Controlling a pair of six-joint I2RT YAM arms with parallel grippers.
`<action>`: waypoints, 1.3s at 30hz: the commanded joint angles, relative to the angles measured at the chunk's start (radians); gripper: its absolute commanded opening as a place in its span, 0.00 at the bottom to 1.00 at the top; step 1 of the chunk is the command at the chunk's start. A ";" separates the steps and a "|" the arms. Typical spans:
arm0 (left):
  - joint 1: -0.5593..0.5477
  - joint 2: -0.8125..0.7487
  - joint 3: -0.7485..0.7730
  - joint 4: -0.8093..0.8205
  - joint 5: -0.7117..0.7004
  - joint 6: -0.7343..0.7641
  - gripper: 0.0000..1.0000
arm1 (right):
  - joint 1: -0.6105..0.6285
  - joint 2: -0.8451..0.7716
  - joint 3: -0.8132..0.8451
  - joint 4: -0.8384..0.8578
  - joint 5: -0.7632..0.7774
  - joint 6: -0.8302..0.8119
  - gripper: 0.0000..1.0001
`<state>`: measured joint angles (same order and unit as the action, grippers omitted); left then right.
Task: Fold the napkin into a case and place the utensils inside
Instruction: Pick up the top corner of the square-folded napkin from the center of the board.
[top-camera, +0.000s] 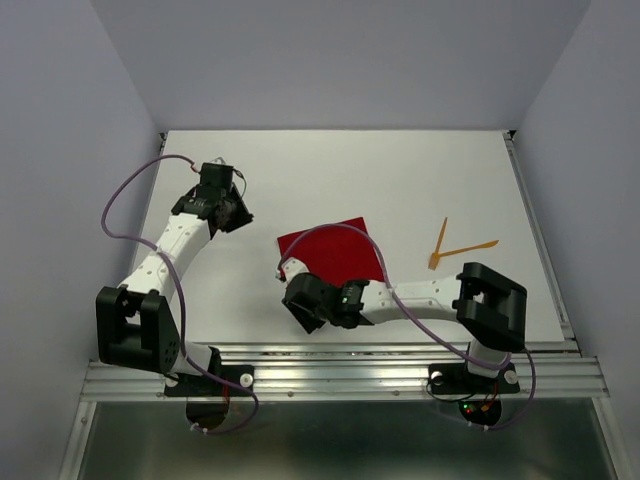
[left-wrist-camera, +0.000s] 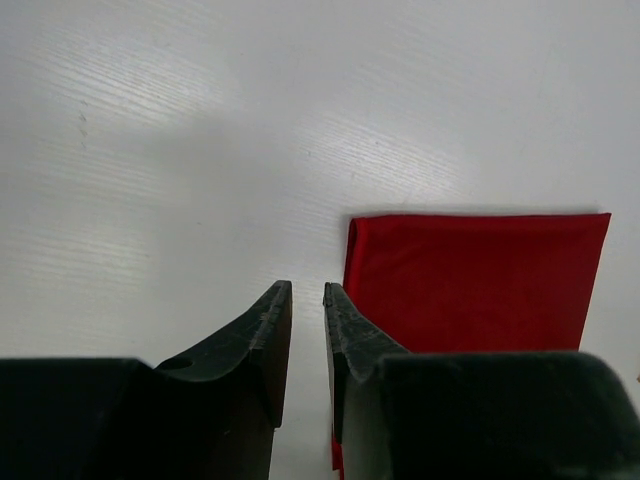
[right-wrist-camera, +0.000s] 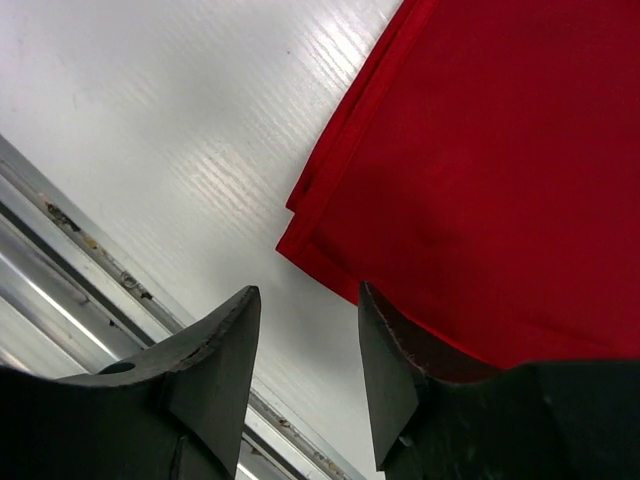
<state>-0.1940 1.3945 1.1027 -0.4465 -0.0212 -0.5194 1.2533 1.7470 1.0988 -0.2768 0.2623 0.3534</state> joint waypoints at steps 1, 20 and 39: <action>0.004 -0.026 -0.030 0.015 0.015 0.022 0.33 | 0.018 0.017 0.055 -0.001 0.074 -0.021 0.51; 0.004 0.020 -0.032 0.034 0.056 0.004 0.36 | 0.046 0.104 0.092 0.044 0.086 -0.048 0.50; 0.004 0.066 -0.037 0.055 0.084 0.018 0.36 | 0.046 0.099 0.075 0.076 0.198 -0.007 0.01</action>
<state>-0.1940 1.4631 1.0725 -0.4068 0.0528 -0.5167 1.2911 1.8610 1.1511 -0.2596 0.4221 0.3286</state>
